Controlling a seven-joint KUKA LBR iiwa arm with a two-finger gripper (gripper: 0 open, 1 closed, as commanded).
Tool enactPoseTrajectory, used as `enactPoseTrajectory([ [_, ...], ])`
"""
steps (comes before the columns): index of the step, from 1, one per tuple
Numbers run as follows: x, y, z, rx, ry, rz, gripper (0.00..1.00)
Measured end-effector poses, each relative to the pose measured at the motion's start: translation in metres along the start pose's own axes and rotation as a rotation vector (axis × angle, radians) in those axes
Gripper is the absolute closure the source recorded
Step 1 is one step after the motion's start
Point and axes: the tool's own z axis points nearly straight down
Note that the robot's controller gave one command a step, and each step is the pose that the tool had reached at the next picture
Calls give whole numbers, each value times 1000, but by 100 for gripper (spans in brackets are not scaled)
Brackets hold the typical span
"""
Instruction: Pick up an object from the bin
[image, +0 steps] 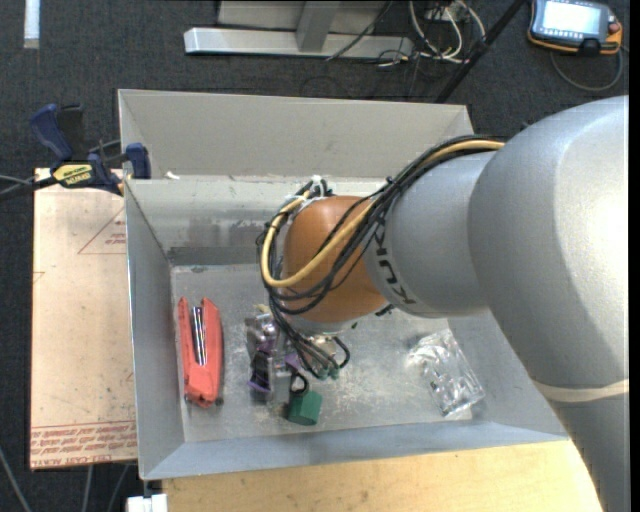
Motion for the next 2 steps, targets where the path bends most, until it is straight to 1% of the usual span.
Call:
enactPoseTrajectory([
  [1,0,0,0,0,0,0,100],
  [2,5,-11,-36,2,11,31,100],
])
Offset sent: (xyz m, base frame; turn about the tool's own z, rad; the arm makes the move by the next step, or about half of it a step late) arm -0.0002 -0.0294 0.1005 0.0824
